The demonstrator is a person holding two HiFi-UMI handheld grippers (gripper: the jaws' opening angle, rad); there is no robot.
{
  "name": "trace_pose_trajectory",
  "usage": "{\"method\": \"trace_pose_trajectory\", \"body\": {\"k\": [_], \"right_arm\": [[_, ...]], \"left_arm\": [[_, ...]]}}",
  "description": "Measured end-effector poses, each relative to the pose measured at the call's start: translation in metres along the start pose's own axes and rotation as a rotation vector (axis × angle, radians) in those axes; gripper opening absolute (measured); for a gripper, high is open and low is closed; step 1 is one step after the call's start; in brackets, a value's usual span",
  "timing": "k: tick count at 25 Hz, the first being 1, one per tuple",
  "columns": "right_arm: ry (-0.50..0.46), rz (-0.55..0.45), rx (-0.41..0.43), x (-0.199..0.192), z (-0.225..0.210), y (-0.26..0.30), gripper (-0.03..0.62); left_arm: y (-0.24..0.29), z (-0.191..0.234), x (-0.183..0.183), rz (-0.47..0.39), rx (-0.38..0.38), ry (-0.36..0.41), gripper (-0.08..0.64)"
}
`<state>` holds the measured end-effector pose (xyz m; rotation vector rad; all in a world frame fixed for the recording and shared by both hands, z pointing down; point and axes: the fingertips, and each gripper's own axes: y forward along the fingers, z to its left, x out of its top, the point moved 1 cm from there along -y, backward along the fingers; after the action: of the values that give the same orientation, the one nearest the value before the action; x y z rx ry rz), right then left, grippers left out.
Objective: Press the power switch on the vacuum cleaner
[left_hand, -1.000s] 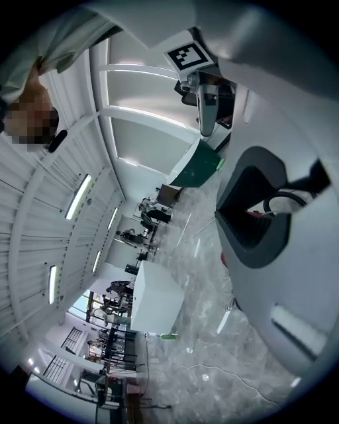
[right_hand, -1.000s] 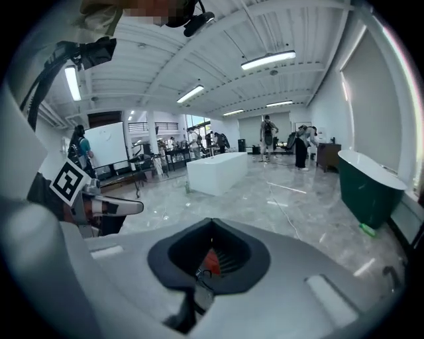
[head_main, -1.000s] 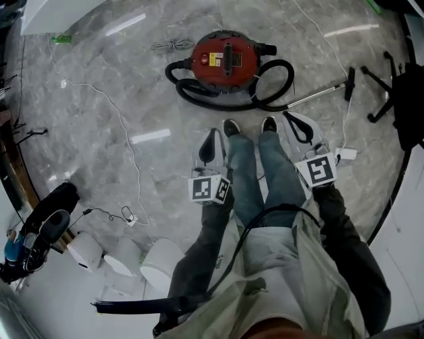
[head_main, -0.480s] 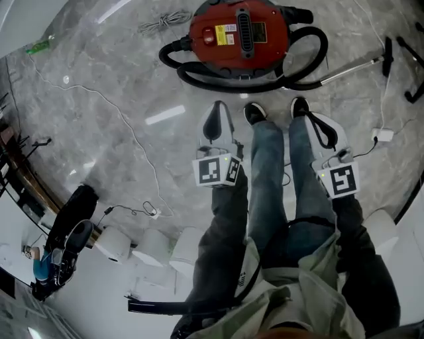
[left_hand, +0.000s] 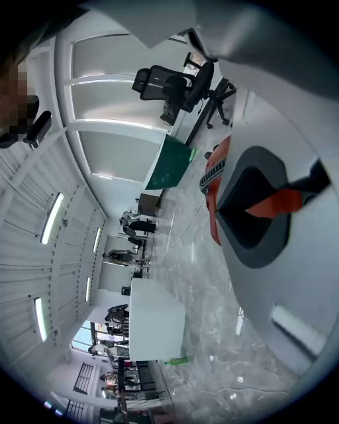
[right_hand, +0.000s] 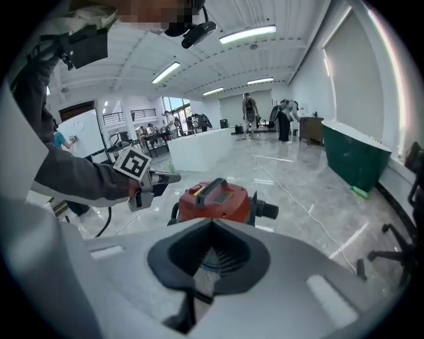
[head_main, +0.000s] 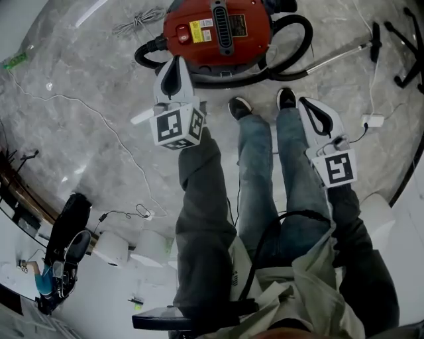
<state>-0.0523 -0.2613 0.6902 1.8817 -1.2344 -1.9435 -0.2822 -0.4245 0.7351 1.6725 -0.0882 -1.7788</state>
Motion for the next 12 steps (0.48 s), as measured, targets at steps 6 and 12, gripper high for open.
{"method": "trace_pose_trajectory", "body": {"k": [6,12], "right_arm": [[-0.120,-0.041,-0.063,0.051,-0.006,0.072,0.002],[-0.091,-0.146,0.010,0.097,0.008,0.123,0.002]], "left_arm": [[0.025,-0.004,-0.010,0.023,-0.006,0.056,0.006],[0.040,0.000,-0.013,0.017,-0.007,0.067,0.005]]}}
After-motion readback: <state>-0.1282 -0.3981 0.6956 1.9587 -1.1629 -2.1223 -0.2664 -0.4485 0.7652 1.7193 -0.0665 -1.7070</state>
